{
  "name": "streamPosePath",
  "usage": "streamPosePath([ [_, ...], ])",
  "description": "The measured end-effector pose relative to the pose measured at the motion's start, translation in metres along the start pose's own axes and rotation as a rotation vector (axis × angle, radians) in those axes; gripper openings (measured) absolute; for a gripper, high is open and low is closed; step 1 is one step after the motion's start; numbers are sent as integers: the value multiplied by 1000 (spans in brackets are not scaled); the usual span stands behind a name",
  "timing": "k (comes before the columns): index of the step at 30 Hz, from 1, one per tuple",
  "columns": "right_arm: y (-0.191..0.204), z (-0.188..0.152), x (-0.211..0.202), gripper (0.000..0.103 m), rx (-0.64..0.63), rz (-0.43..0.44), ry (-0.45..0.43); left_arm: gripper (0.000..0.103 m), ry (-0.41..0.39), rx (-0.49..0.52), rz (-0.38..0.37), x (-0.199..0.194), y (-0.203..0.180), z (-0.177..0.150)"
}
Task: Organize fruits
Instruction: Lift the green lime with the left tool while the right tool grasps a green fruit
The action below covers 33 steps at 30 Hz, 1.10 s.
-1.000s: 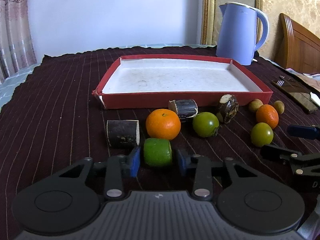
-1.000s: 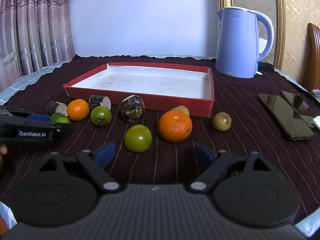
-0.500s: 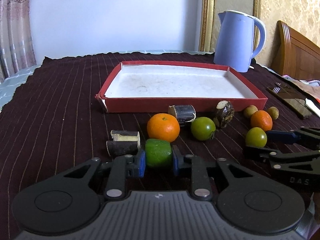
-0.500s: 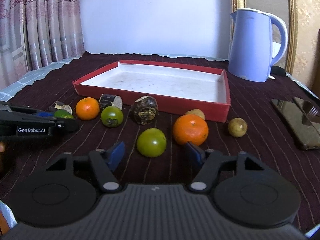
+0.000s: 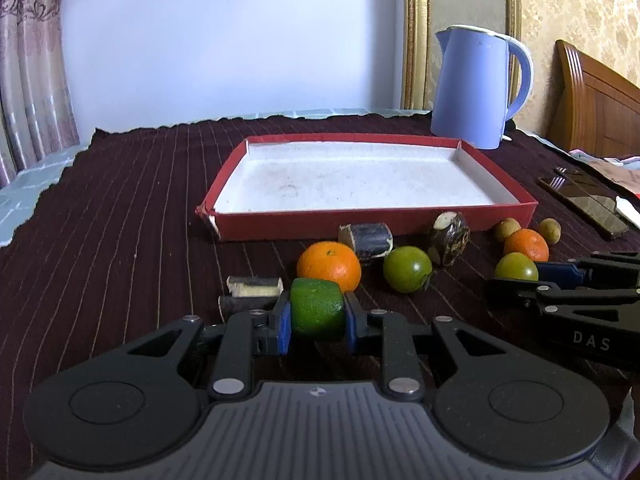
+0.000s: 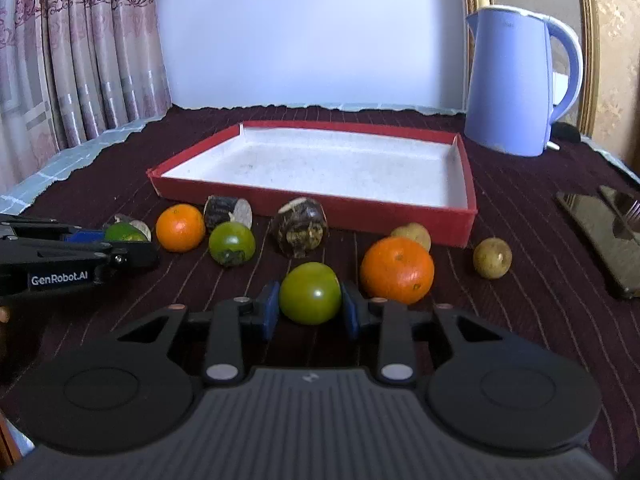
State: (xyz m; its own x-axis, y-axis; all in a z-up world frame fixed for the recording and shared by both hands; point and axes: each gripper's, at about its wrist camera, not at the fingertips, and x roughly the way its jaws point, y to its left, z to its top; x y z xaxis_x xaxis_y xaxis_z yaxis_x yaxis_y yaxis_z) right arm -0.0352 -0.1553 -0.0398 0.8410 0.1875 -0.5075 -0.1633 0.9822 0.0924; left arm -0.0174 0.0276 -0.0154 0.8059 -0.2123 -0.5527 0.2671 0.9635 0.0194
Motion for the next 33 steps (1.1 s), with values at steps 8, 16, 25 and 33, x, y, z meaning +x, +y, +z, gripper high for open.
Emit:
streamPosePath([
  [8, -1, 11, 1, 31, 1, -25, -18, 25, -15, 29, 7, 3, -11, 16],
  [16, -4, 26, 3, 31, 8, -53, -52, 25, -23, 12, 8, 10, -14, 31],
  [25, -12, 40, 9, 31, 18, -72, -65, 25, -28, 18, 8, 24, -24, 45],
  [33, -20, 52, 13, 31, 29, -82, -73, 25, -14, 22, 4, 34, -28, 54],
])
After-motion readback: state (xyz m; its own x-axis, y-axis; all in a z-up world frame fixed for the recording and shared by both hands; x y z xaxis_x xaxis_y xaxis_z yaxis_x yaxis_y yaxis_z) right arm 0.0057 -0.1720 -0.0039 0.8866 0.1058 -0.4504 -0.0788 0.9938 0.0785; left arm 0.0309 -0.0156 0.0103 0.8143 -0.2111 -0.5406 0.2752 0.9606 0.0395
